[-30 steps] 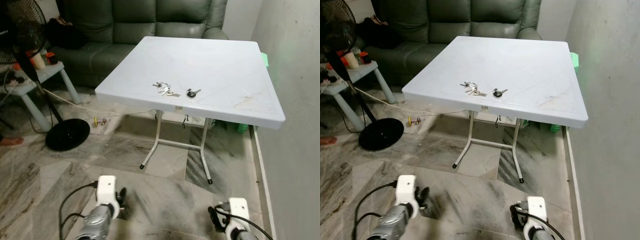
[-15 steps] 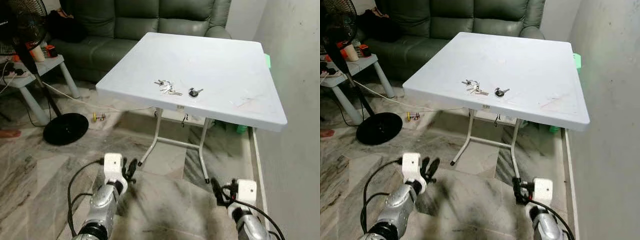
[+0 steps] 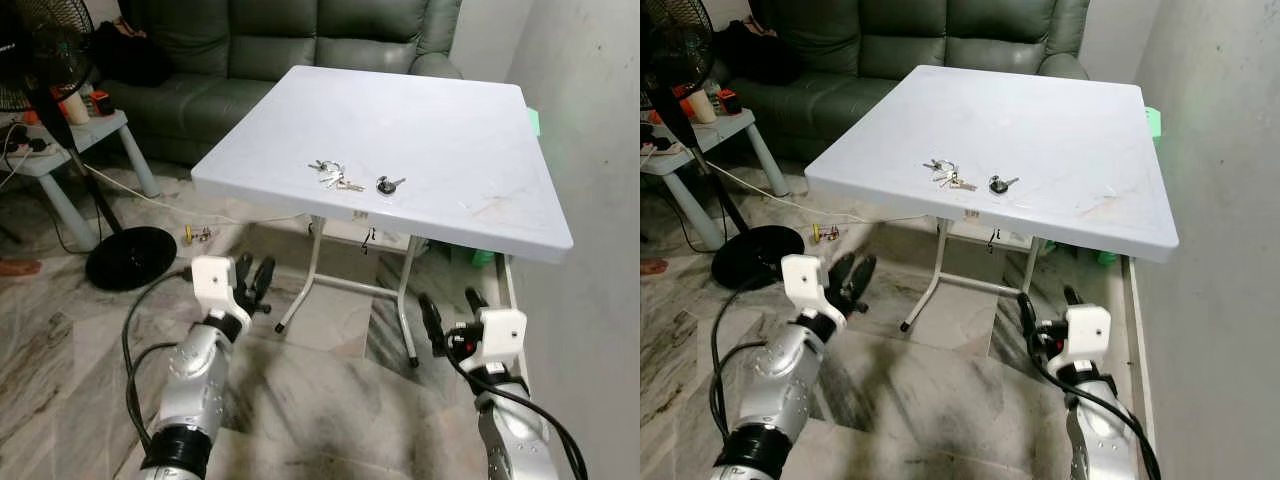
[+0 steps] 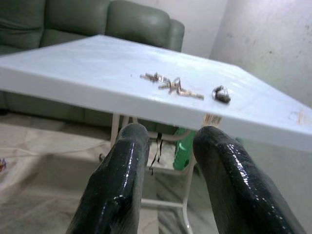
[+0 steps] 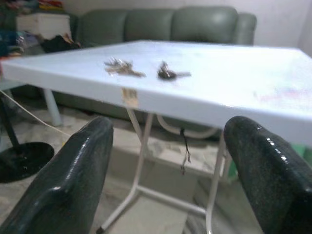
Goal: Hang keys on a hook
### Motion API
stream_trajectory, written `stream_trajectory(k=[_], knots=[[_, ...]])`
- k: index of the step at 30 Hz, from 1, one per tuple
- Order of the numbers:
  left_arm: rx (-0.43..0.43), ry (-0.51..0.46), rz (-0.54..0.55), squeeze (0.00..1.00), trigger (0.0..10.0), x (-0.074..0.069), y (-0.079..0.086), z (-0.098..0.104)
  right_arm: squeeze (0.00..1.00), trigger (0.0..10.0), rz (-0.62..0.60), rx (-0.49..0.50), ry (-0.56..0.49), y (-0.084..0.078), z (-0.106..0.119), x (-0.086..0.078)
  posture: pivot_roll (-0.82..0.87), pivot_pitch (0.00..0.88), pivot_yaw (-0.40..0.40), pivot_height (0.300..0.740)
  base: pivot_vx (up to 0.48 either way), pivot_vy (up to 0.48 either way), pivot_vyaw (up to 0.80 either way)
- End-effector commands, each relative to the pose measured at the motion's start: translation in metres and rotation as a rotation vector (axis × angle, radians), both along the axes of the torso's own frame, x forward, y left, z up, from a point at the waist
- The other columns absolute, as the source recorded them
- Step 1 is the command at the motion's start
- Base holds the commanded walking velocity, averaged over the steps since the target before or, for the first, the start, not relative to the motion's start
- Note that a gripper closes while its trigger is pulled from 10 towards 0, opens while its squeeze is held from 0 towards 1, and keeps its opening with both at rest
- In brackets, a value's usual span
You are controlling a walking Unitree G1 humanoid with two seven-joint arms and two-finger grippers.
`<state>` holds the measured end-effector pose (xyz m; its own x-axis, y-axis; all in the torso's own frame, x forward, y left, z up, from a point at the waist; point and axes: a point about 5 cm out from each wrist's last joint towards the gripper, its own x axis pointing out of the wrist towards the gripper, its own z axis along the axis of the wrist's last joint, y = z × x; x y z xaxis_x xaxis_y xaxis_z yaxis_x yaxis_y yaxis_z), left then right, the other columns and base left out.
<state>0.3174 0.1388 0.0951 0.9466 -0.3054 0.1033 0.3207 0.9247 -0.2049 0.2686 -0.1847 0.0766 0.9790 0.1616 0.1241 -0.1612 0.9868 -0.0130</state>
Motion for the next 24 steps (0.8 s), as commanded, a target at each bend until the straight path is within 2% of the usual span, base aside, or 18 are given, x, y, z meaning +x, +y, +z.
stream_trajectory(k=[1,6,13,24], knots=[[0.005,-0.014,0.007,0.00,10.0,0.001,-0.001,0.012,0.00,10.0,0.004,-0.003,-0.043,0.003,0.015,0.004,0.05,0.000,0.011,0.736,0.000,0.000,0.00],[0.026,-0.033,0.022,0.00,10.0,-0.008,-0.008,0.019,0.00,10.0,-0.004,0.023,-0.077,0.010,0.028,0.004,0.06,0.000,0.006,0.736,0.000,0.000,0.00],[-0.002,-0.003,0.026,0.00,10.0,-0.016,-0.015,0.016,0.00,10.0,-0.007,0.038,-0.053,0.020,0.027,-0.005,0.07,0.000,-0.004,0.736,0.000,0.000,0.00],[0.017,0.015,0.012,0.00,10.0,-0.016,-0.016,0.022,0.00,10.0,-0.011,0.043,-0.030,0.019,0.030,-0.006,0.06,0.000,-0.002,0.736,0.399,0.000,0.00]])
